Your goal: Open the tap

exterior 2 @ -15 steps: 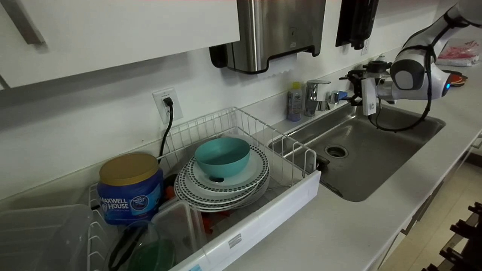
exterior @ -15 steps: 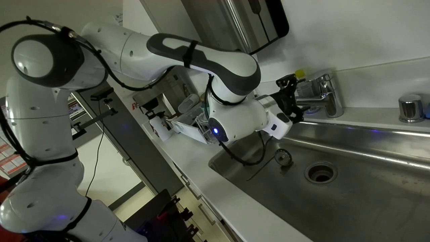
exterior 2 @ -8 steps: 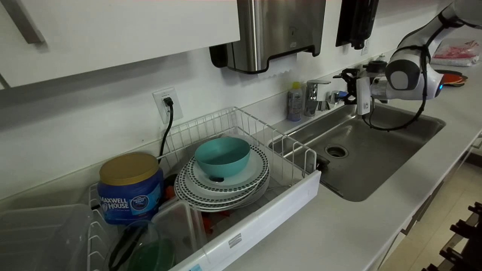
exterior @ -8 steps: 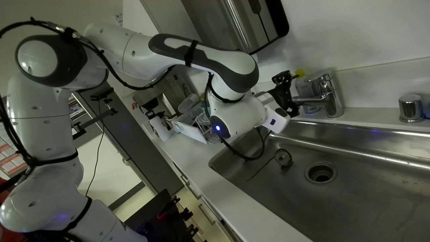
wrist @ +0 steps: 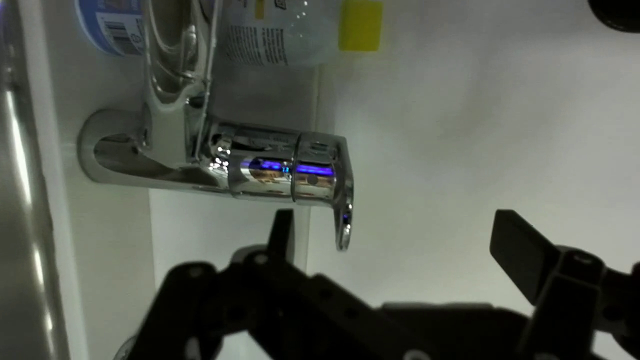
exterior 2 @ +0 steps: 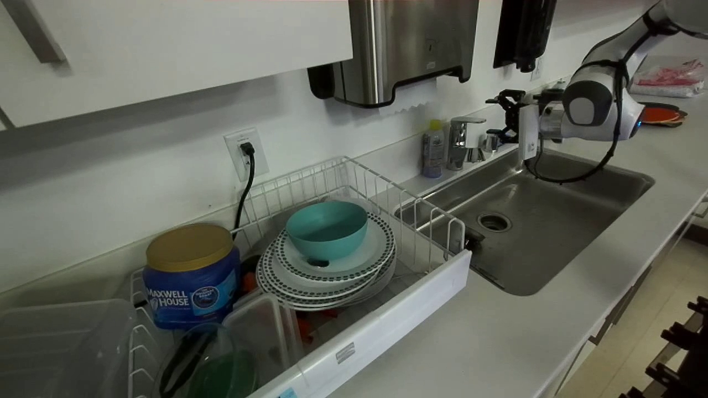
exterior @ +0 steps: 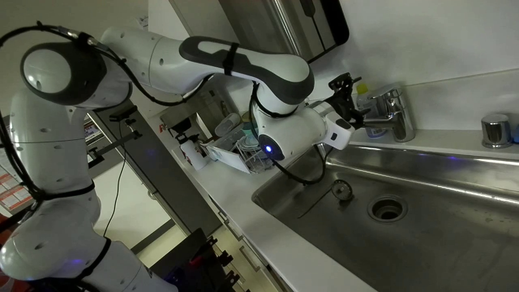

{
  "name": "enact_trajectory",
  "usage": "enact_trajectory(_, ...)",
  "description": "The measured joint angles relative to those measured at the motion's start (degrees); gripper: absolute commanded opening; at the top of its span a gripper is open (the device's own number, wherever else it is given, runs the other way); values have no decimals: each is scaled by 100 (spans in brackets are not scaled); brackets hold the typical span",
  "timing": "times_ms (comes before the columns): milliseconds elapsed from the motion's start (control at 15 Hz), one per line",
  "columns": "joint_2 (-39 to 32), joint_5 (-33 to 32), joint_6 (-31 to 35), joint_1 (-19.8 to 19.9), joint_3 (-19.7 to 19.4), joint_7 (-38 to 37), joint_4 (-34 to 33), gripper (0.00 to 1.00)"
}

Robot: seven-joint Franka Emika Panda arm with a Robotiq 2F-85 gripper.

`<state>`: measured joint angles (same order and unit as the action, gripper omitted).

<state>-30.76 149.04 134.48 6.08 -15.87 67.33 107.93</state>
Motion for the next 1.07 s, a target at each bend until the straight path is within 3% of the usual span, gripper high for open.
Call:
enact_trajectory(400, -154, -10, 7, 316, 198, 118, -376, 100)
enact_trajectory(733, -444, -11, 15, 204, 221, 122, -578, 100)
enact_trajectory(1067, -557, -11, 15, 334, 400, 243, -778, 100)
